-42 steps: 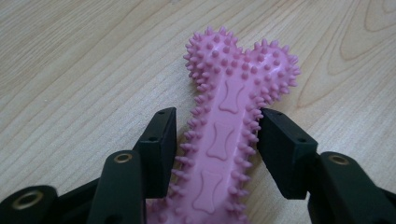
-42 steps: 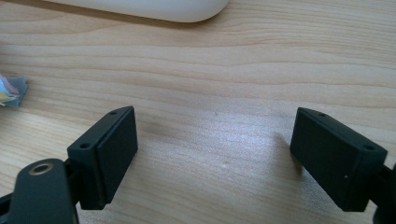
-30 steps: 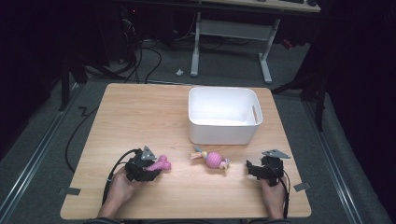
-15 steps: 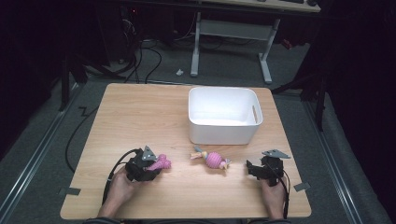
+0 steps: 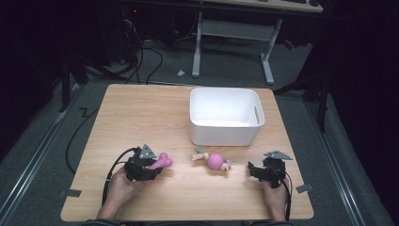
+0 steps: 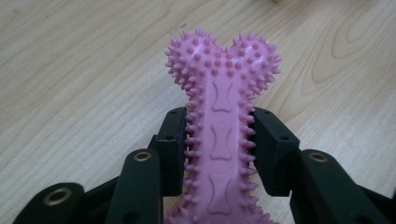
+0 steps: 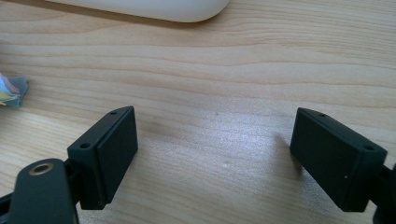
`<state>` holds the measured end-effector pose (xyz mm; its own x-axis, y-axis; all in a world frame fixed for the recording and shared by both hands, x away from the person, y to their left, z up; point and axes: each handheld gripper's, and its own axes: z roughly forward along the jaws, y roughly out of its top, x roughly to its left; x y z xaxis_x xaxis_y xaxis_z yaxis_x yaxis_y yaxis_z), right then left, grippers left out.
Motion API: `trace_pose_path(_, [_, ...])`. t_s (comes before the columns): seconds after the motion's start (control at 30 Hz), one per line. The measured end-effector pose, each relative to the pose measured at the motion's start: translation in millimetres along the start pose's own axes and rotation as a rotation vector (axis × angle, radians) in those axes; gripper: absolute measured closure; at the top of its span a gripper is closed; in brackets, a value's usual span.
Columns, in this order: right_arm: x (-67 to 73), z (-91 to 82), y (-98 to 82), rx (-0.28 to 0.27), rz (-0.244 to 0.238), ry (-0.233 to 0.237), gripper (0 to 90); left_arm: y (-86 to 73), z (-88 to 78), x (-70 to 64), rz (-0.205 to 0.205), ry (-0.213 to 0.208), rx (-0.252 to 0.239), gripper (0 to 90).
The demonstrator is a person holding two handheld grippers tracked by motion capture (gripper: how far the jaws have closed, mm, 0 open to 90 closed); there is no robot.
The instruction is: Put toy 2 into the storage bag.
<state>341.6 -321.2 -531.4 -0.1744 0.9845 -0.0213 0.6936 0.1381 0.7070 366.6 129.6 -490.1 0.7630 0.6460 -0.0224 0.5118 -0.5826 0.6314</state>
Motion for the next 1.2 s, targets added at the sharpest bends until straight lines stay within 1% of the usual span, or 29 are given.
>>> trace_pose_path(0.07, [0.1, 0.0, 0.0, 0.0, 0.0, 0.0, 15.0, 2.7, -2.7, 0.9, -0.02, -0.013, -0.015, 58.5])
trace_pose_path(0.1, [0.2, -0.1, 0.0, 0.0, 0.0, 0.0, 15.0, 4.8, -3.9, 2.4, -0.043, -0.011, -0.013, 58.5])
trace_pose_path(0.13, [0.2, -0.1, 0.0, 0.0, 0.0, 0.0, 15.0, 4.8, -3.9, 2.4, -0.043, -0.011, -0.013, 58.5])
trace_pose_path(0.17, [0.2, -0.1, 0.0, 0.0, 0.001, 0.0, 15.0, 6.0, -6.1, 4.9, -0.072, -0.031, -0.032, 58.5])
trace_pose_path(0.2, [0.2, -0.1, 0.0, 0.0, 0.001, 0.0, 15.0, 6.0, -6.1, 4.9, -0.072, -0.031, -0.032, 58.5])
trace_pose_path(0.23, [0.2, -0.1, 0.0, 0.0, 0.001, 0.0, 15.0, 6.9, -8.2, 6.7, -0.084, -0.048, -0.046, 58.5])
trace_pose_path(0.3, [0.2, -0.1, 0.0, 0.0, 0.001, 0.001, 15.0, 9.3, -11.1, 7.4, -0.091, -0.051, -0.062, 58.5])
trace_pose_path(0.37, [0.2, 0.0, 0.0, 0.0, 0.001, 0.001, 15.0, 13.4, -14.4, 6.0, -0.082, -0.041, -0.069, 58.6])
trace_pose_path(0.6, [0.2, -0.1, -0.1, 0.0, 0.001, 0.001, 15.0, 20.6, -17.3, 7.2, -0.067, -0.047, -0.064, 58.5])
trace_pose_path(0.67, [0.2, -0.1, -0.1, 0.0, 0.001, 0.0, 15.0, 24.3, -19.2, 7.8, -0.064, -0.041, -0.069, 58.4])
trace_pose_path(0.73, [0.2, -0.1, -0.1, 0.0, 0.001, 0.0, 15.0, 28.5, -21.5, 9.0, -0.07, -0.032, -0.072, 58.3])
trace_pose_path(0.77, [0.3, -0.1, -0.1, 0.0, 0.001, 0.0, 15.0, 34.4, -24.4, 11.5, -0.084, -0.032, -0.081, 58.3])
trace_pose_path(0.8, [0.3, -0.1, -0.1, 0.0, 0.001, 0.0, 15.0, 34.4, -24.4, 11.5, -0.084, -0.032, -0.081, 58.3])
trace_pose_path(0.83, [0.2, -0.1, 0.0, 0.0, 0.001, 0.0, 15.0, 38.0, -26.3, 13.3, -0.092, -0.043, -0.091, 58.3])
trace_pose_path(0.93, [0.4, -0.2, -0.1, 0.0, 0.002, 0.0, 15.0, 48.2, -29.8, 15.4, -0.081, -0.049, -0.091, 58.3])
trace_pose_path(0.97, [0.4, -0.2, -0.1, 0.0, 0.002, 0.0, 15.0, 48.2, -29.8, 15.4, -0.081, -0.049, -0.091, 58.2])
trace_pose_path(1.03, [0.4, -0.2, -0.1, 0.0, 0.002, 0.0, 15.0, 53.8, -31.4, 16.2, -0.073, -0.06, -0.085, 58.3])
trace_pose_path(1.13, [0.5, -0.2, -0.2, 0.0, 0.002, 0.0, 15.0, 60.2, -33.4, 17.6, -0.068, -0.075, -0.089, 58.3])
trace_pose_path(1.17, [0.5, -0.2, -0.2, 0.0, 0.003, 0.0, 15.0, 62.0, -34.0, 18.3, -0.071, -0.075, -0.09, 58.2])
trace_pose_path(1.2, [0.5, -0.2, -0.2, 0.0, 0.003, 0.0, 15.0, 64.5, -35.3, 20.2, -0.079, -0.065, -0.094, 58.3])
